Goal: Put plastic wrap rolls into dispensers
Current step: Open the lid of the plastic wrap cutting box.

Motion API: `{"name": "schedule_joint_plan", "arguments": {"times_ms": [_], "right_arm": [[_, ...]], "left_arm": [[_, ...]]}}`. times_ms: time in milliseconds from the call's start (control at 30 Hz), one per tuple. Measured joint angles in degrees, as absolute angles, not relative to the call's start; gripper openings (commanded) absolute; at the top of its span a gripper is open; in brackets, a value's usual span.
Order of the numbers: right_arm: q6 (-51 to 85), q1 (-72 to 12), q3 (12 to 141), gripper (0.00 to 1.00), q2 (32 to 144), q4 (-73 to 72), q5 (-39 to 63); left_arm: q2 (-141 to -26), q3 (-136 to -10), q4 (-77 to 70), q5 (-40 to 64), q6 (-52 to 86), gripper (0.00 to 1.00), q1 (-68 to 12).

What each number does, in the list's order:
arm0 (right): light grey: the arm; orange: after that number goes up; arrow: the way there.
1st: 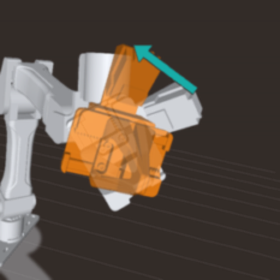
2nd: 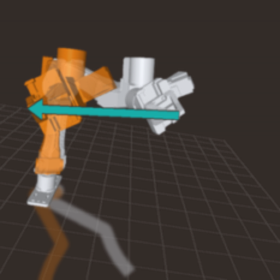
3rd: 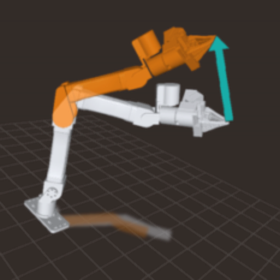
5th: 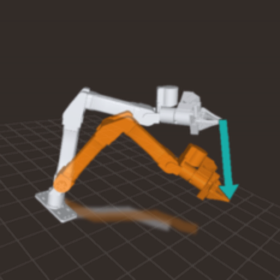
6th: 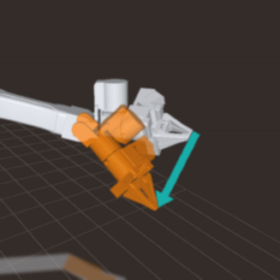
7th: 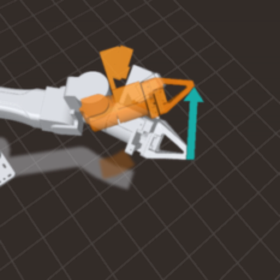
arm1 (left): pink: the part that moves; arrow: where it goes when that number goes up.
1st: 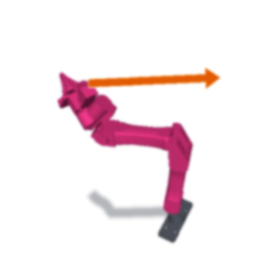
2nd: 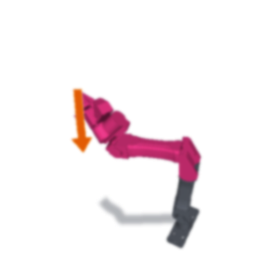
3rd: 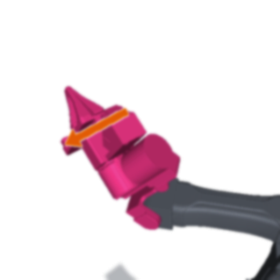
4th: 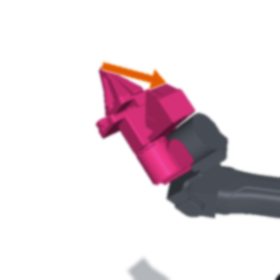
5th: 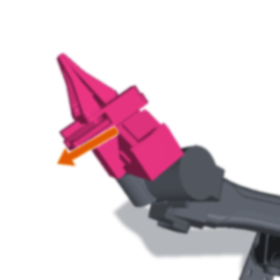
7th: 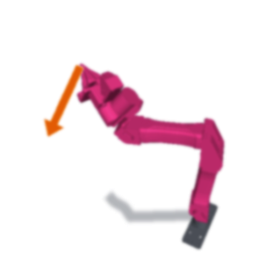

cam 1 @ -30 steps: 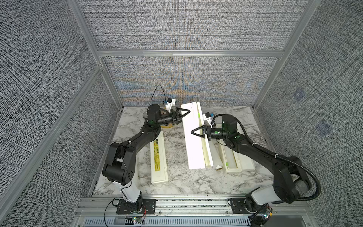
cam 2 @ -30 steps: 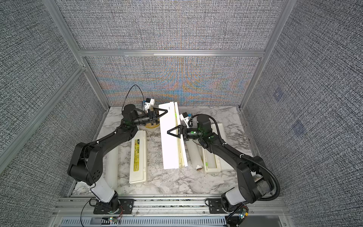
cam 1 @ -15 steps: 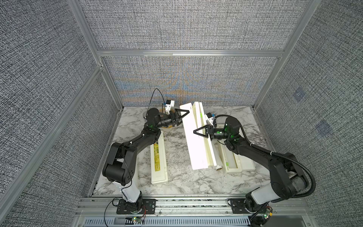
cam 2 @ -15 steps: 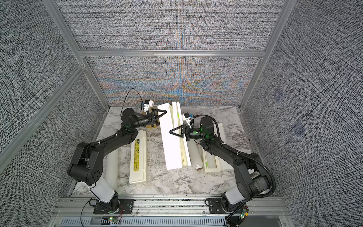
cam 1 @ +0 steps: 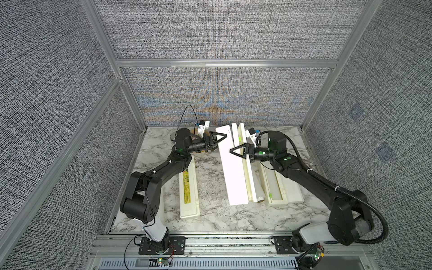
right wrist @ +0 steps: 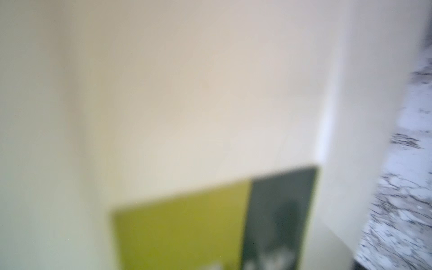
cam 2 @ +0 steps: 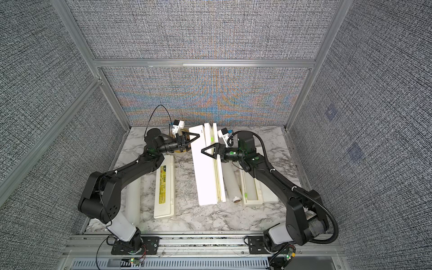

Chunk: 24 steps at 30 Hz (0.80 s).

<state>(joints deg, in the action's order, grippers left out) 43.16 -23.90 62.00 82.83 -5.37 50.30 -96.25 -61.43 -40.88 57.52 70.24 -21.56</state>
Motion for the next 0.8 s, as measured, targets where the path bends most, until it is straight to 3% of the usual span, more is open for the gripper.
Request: {"name": "schedule_joint_plan", "arguments": {"times_ms": [800], "right_arm": [[29.3,-27.5,72.2,0.99,84.0,18.6,31.3]], "left_arm": [[-97.4,-61.0,-35.2,56.7,66.4,0.7,-22.4]]}}
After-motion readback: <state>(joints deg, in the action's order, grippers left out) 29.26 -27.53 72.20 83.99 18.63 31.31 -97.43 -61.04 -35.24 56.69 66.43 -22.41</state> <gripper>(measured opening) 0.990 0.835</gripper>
